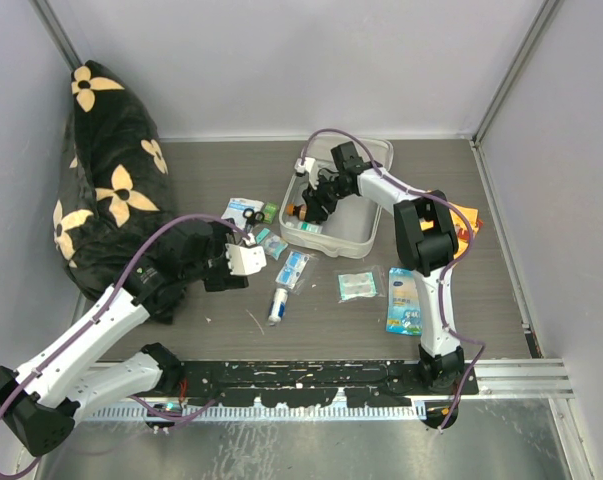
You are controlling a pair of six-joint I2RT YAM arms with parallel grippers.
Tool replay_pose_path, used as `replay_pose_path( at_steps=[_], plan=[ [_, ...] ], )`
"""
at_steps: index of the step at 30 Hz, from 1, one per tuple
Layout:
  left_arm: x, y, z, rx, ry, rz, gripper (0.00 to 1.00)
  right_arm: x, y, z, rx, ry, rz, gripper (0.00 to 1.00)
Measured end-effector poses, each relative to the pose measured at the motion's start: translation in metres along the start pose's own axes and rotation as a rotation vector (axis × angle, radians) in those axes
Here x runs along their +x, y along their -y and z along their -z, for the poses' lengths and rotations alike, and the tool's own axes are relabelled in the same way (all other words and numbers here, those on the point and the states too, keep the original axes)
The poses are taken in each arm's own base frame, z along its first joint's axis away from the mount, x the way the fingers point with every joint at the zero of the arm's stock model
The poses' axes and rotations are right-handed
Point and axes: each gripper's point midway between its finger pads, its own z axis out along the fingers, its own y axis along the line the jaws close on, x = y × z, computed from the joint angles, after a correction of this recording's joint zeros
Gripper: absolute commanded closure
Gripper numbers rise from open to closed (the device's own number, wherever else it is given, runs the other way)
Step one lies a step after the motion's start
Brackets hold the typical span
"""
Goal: Organize the medicine kit
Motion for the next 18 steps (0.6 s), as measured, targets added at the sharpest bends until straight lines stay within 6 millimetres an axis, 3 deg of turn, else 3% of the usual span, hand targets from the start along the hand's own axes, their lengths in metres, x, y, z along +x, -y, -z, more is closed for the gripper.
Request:
replay_pose_path(
  at_steps=[6,18],
  plan=[
    [0.000,-0.002,0.000,-0.006,0.000,0.001,0.02,-0.003,0.001,0.001,0.001,0.003,0.012,0.32],
    [0.001,-0.004,0.003,-0.031,0.007,0.035,0.02,-0.028,0.011,0.010,0.029,0.028,0.053,0.22]
  ],
)
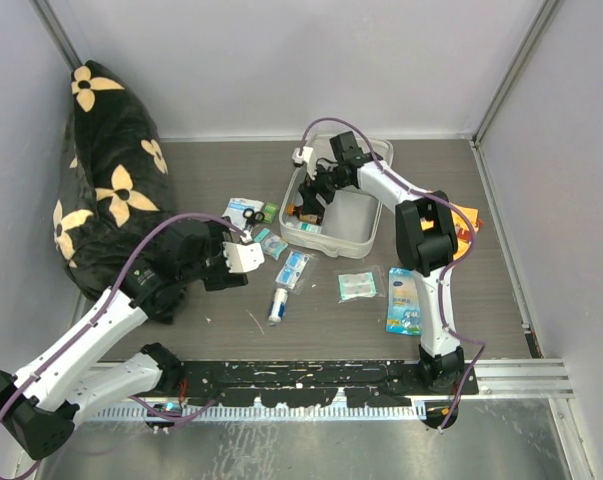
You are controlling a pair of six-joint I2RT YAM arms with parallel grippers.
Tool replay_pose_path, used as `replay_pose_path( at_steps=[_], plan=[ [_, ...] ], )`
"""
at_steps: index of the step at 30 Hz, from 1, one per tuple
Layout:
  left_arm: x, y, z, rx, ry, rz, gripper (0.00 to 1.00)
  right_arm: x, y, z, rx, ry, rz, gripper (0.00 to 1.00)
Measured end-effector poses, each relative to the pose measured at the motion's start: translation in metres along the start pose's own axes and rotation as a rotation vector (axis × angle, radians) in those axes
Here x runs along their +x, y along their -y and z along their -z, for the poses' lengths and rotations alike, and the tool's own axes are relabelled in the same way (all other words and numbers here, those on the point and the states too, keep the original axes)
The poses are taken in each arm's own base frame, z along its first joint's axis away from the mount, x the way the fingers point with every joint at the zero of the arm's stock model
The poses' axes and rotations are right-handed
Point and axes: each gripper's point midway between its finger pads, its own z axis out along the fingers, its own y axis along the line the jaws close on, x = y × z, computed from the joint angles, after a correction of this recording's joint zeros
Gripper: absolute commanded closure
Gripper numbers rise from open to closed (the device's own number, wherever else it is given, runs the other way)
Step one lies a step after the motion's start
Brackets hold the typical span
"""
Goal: Organize the medicine kit
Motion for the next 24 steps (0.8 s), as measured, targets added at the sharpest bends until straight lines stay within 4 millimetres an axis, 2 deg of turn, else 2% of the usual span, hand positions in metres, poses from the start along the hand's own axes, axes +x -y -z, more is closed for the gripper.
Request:
replay_pose_path(
  at_steps=[5,9,12,16,20,24],
  plan=[
    [0.002,-0.004,-0.001,-0.033,-0.007,0.051,0.02,-0.001,0.003,0.005,0.021,-0.018,-0.007,0.11],
    [0.003,-0.008,-0.002,-0.066,-0.011,0.115,0.02,-0.007,0.005,0.016,0.058,-0.035,-0.009,0.07],
    [0.004,-0.011,-0.005,-0.084,-0.020,0.186,0.02,-0.025,0.005,0.039,0.115,-0.034,0.001,0.04],
    [0.008,-0.004,-0.016,-0.061,-0.052,0.267,0.02,-0.053,-0.003,0.080,0.207,-0.018,0.007,0.00],
    [0.009,0.005,-0.025,-0.023,-0.067,0.331,0.02,-0.072,-0.026,0.128,0.295,0.003,0.012,0.00],
    [0.005,0.014,-0.031,0.015,-0.060,0.387,0.02,-0.077,-0.052,0.166,0.363,0.020,-0.009,0.00]
  ],
)
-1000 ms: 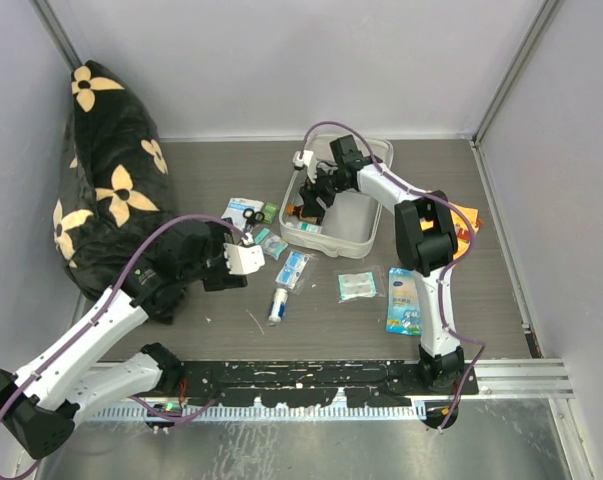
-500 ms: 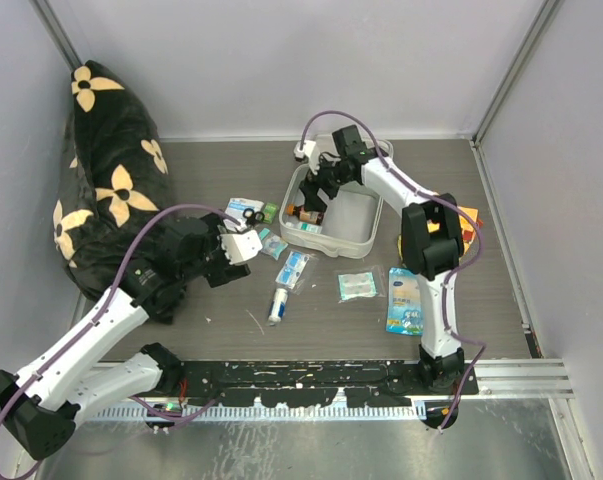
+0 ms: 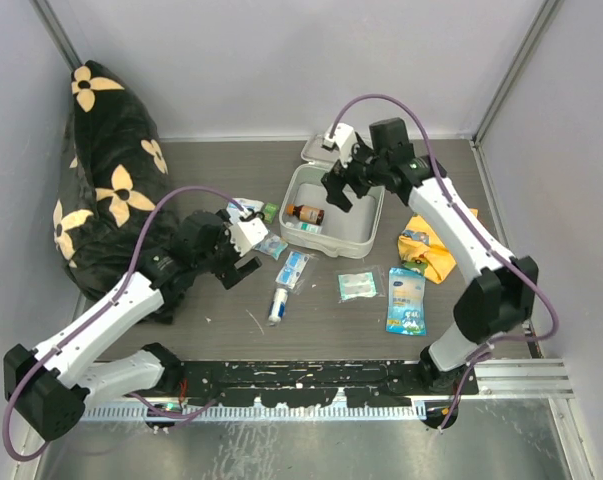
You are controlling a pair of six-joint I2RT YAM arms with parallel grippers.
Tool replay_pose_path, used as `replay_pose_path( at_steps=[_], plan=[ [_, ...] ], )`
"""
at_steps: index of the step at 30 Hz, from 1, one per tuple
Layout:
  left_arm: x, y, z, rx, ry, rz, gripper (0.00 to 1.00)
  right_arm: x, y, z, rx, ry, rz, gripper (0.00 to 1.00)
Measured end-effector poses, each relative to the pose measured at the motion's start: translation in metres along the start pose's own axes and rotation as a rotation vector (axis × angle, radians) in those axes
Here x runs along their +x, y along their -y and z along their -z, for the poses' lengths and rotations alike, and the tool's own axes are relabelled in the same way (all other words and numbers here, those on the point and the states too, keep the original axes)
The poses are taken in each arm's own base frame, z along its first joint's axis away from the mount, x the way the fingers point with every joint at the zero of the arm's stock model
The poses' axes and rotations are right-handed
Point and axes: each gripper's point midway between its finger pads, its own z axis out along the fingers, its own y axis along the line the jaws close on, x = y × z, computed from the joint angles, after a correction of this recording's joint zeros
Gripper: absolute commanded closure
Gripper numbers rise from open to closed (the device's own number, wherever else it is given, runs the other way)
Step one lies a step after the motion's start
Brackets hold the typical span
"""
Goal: Organize the medicine kit
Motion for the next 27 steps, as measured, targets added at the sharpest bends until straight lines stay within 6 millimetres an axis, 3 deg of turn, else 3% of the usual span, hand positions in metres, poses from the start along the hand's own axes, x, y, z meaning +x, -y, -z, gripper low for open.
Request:
replay_pose_path(
  at_steps=[3,6,13,17,22,27],
  plan=[
    [0.002,0.006,-0.007,0.028,-0.018,0.045,0.02,0.010,-0.014,0.023,0.026,-0.011,-0.042,0.00],
    [0.001,0.012,-0.014,0.055,-0.033,0.082,0.02,0.034,-0.031,0.036,0.031,-0.050,-0.090,0.00],
    [-0.003,0.028,-0.029,0.155,-0.052,0.129,0.02,0.092,-0.072,0.050,0.013,-0.125,-0.177,0.00],
    [-0.003,0.050,-0.039,0.277,-0.062,0.137,0.02,0.108,-0.087,0.050,-0.007,-0.105,-0.195,0.00],
    [0.008,0.075,-0.059,0.407,-0.124,0.171,0.02,0.128,-0.097,0.045,-0.037,-0.091,-0.228,0.00],
    [0.016,0.074,-0.082,0.396,-0.199,0.200,0.01,0.138,-0.090,0.047,-0.023,-0.066,-0.264,0.01]
  ],
)
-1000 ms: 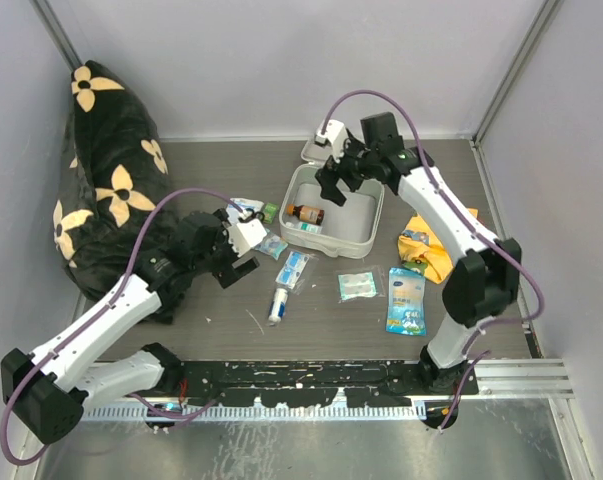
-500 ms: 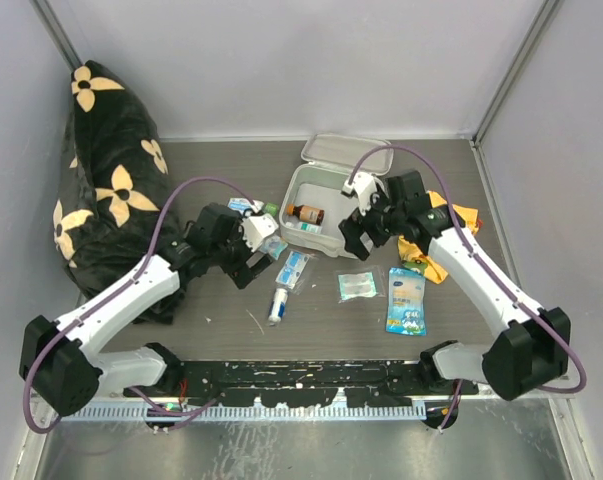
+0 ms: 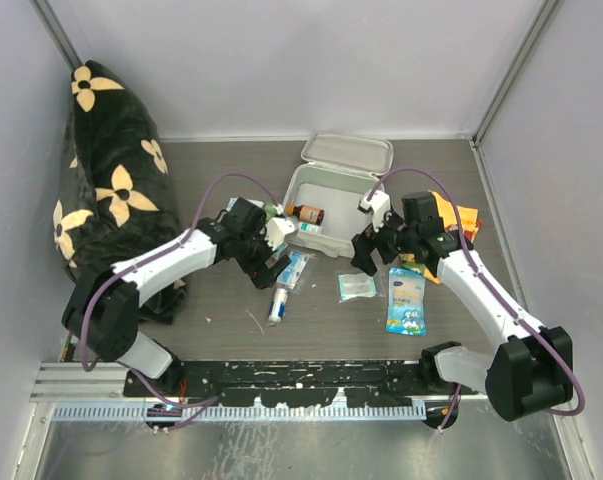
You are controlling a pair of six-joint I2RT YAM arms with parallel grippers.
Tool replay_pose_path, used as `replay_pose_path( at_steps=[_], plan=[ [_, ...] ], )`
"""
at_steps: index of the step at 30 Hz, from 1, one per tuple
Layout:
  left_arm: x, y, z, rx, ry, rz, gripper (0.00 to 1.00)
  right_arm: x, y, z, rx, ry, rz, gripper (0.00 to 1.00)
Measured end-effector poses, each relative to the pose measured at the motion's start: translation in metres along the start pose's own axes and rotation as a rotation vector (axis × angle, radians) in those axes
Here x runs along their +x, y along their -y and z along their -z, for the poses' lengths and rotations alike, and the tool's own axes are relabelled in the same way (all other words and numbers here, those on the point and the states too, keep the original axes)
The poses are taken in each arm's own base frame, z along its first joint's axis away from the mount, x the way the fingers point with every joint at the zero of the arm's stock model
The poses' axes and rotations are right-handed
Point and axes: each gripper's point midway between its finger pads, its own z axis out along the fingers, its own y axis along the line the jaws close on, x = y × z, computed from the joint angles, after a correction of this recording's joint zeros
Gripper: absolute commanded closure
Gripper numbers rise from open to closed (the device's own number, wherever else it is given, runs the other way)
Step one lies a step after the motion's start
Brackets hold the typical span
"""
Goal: Organize the medicine kit
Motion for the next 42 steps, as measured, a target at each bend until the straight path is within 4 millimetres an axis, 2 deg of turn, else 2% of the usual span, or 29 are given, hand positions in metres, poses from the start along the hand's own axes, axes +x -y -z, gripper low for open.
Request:
replay_pose_path(
  at_steps=[2,6,13,17,23,28,31,34,42],
  plan=[
    [-0.006,-0.011,-0.007,-0.028,-0.010,0.023,0.05,0.001,0.002,0.003,0.003,0.012,-0.011,0.01],
    [-0.023,-0.051,-0.012,-0.085,0.005,0.140,0.14,-0.003,0.003,0.005,0.003,0.032,-0.007,0.01],
    [-0.050,-0.136,0.009,-0.209,0.098,0.337,0.30,-0.003,0.003,0.004,0.000,0.034,-0.007,0.01],
    [-0.057,-0.181,0.015,-0.259,0.124,0.414,0.35,-0.001,0.003,0.002,-0.004,0.023,-0.013,0.01],
    [-0.049,-0.233,0.000,-0.282,0.082,0.496,0.44,0.002,0.004,-0.001,-0.007,0.012,-0.019,0.01],
    [-0.028,-0.252,-0.017,-0.266,0.009,0.551,0.46,0.003,0.004,-0.002,-0.006,0.008,-0.020,0.01],
    [-0.011,-0.252,-0.026,-0.245,-0.039,0.576,0.48,0.003,0.004,-0.002,-0.006,0.008,-0.020,0.01],
    [0.000,-0.248,-0.032,-0.215,-0.073,0.591,0.54,0.003,0.004,-0.002,-0.006,0.008,-0.019,0.01],
    [0.002,-0.241,-0.040,-0.154,-0.073,0.609,0.76,0.004,0.005,-0.001,-0.006,0.006,-0.007,0.01]
  ],
)
